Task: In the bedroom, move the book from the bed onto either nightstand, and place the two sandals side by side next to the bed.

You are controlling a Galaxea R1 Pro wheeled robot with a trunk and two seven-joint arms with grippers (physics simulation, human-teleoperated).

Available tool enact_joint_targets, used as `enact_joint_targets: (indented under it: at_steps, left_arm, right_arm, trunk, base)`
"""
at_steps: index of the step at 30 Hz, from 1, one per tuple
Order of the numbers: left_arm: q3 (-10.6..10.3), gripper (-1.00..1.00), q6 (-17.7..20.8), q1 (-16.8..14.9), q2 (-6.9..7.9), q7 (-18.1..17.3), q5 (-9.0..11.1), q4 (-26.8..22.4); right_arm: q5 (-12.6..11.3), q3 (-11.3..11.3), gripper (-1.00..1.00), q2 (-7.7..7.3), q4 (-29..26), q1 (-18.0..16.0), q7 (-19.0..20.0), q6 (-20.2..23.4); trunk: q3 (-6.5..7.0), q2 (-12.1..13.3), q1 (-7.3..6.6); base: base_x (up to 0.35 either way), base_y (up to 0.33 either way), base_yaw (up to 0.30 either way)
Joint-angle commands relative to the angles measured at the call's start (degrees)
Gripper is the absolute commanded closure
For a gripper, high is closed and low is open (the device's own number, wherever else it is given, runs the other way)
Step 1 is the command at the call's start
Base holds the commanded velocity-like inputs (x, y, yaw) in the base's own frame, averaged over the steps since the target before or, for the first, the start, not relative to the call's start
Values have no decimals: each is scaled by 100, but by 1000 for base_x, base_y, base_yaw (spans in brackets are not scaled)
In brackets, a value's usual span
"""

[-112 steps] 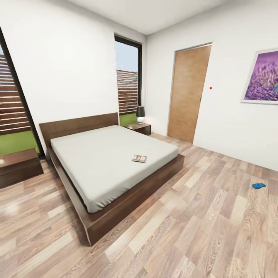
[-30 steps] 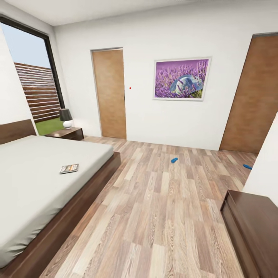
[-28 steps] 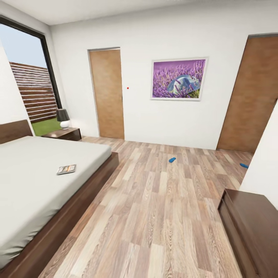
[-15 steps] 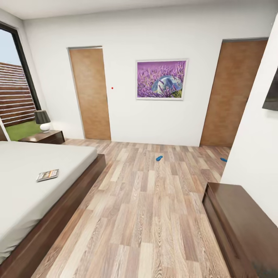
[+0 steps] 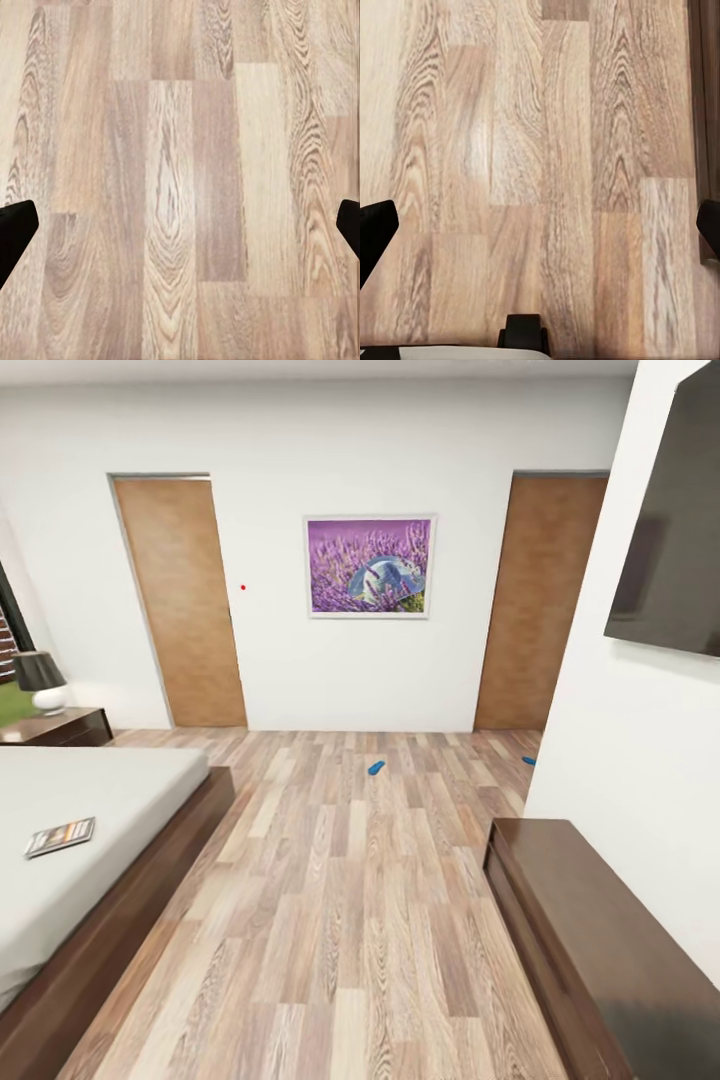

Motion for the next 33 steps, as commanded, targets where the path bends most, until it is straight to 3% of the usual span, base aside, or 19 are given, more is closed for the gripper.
enact_joint_targets:
  at_steps: [1,9,33]
  left_arm:
    - [-2,-100,-17,-2,1,-2,-5,1]
    - [-2,-100,-17,-1,0,-1,-5,1]
    - [-2,-100,-17,0,0,-2,-5,1]
  right_arm:
    - [-1,-4,-100,1,0,-3,8,-3]
    - [4,8,-100,5,1,-3,7,-3]
    - [52,17,-100,18,1,-3,-11,-3]
  trunk:
    - [-6,-3,0]
    - [-6,-3,0]
    - [-7,-3,0]
  base:
    - [0,0,-193]
    - [0,0,-105]
    - [0,0,-4]
